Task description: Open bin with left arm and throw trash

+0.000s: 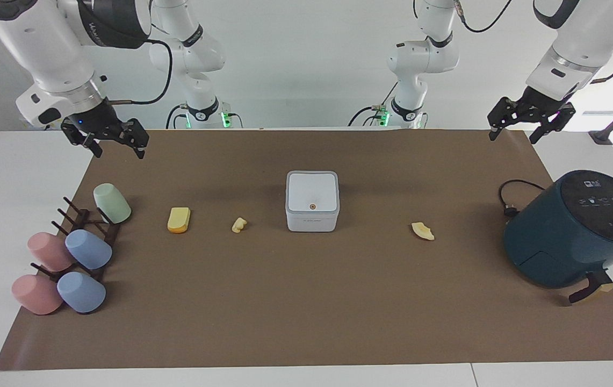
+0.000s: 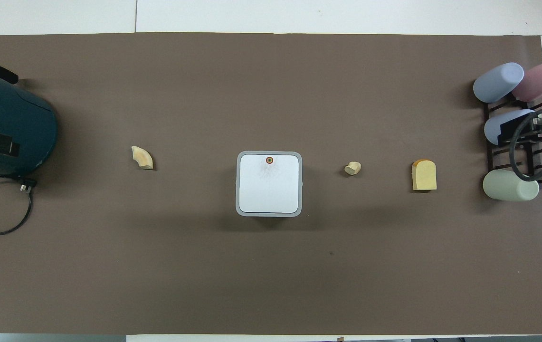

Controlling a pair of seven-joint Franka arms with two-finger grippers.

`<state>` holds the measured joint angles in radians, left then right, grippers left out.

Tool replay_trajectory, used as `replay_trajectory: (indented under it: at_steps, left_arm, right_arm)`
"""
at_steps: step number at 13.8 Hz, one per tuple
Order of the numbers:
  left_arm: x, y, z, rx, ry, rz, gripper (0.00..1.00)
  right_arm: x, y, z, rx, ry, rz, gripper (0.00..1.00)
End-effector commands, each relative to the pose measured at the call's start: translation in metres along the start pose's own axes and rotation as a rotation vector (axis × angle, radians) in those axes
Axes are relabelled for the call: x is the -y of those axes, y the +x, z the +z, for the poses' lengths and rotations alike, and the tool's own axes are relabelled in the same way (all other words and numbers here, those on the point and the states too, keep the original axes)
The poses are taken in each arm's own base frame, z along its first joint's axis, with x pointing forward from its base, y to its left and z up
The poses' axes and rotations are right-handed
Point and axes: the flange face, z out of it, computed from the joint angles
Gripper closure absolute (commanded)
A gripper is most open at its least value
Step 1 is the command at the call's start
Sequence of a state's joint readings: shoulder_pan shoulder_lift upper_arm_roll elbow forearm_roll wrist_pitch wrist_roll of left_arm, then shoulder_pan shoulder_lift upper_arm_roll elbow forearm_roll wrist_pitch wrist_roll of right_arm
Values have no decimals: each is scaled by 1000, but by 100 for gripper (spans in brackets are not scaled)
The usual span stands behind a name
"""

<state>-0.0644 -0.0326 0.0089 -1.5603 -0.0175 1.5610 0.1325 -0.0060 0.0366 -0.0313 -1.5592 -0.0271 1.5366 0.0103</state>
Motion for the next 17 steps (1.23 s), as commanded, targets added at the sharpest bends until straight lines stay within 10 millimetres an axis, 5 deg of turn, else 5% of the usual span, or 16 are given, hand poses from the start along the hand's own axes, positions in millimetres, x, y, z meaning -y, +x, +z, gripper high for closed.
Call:
replay_trajectory:
  at_steps: [1, 6, 9, 10, 12, 14, 17]
  left_arm:
    - [-54, 1, 11, -79, 14, 36, 97]
    - [-209, 2, 76, -219, -27, 249, 100]
    - [-270, -5, 114, -270, -74, 200, 100]
    - [-292, -2, 136, -263, -82, 206, 100]
    - [-323, 6, 170, -295, -104, 207, 100]
    - [-350, 6, 194, -304, -115, 242, 100]
    - [-366, 8, 217, -319, -127, 253, 100]
  right_arm:
    - [2, 2, -2, -15, -7, -18, 0]
    - [14, 1, 21, -46, -1, -33, 0]
    - [26, 12, 96, -63, 57, -21, 0]
    - [52, 10, 122, -63, 57, -58, 0]
    - [78, -3, 178, -66, 56, -60, 0]
    - [69, -16, 228, -54, 53, -51, 0]
    - [60, -22, 245, -60, 39, -93, 0]
